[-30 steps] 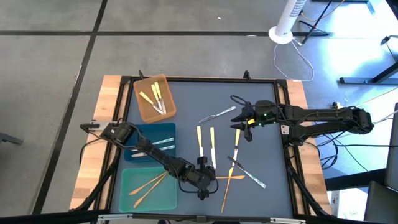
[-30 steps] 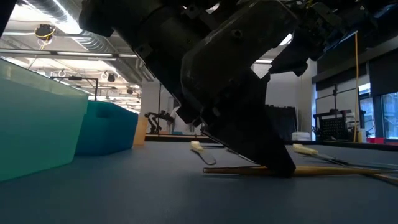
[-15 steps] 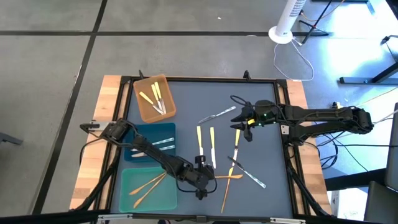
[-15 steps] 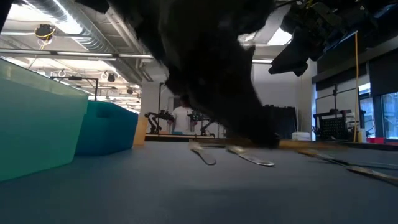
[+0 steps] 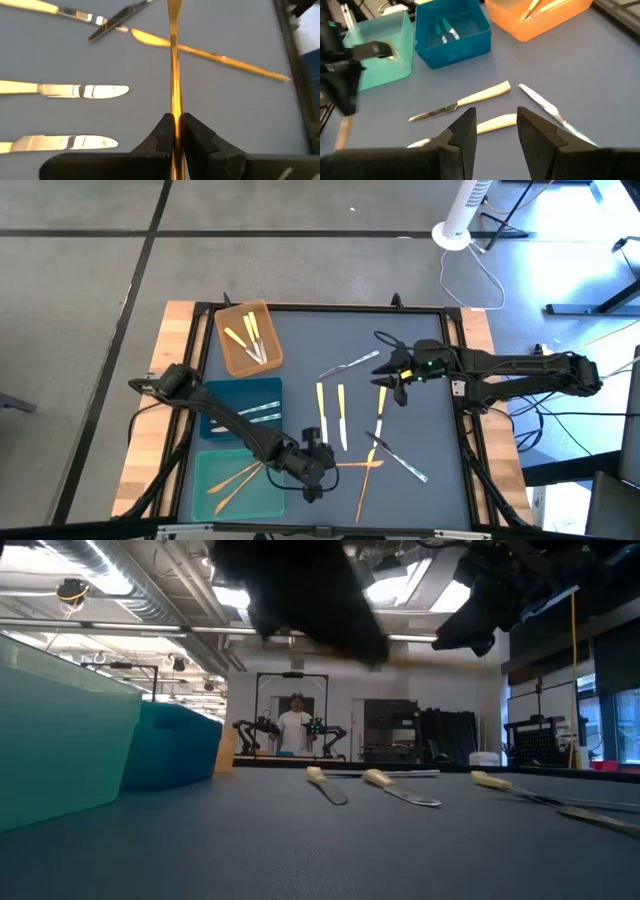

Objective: Sort silverware by color (type)
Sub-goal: Put the gold knife into the green bin

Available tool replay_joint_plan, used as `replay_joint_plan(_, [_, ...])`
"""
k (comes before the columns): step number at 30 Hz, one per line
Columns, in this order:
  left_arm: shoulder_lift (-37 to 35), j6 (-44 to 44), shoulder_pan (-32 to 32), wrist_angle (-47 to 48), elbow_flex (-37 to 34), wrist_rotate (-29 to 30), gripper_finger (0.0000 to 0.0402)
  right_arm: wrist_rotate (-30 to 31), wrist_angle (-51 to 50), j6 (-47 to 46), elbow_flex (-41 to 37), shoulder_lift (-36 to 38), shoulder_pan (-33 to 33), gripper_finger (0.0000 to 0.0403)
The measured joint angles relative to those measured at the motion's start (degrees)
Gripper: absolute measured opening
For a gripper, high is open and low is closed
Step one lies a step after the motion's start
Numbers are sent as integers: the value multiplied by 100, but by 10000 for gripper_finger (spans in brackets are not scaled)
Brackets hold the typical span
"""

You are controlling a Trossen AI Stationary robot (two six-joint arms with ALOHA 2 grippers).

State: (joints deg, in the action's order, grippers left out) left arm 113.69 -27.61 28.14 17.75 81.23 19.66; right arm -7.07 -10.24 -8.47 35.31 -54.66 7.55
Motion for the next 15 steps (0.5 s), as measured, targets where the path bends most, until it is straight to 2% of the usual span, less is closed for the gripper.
replay_joint_plan(9, [-697,-383,386,714,9,364,16,0,-19,2,2,310,-1,129])
replay_joint_plan(15, [-1050,-681,681,1145,9,381,16,5,-10,2,2,523,0,129])
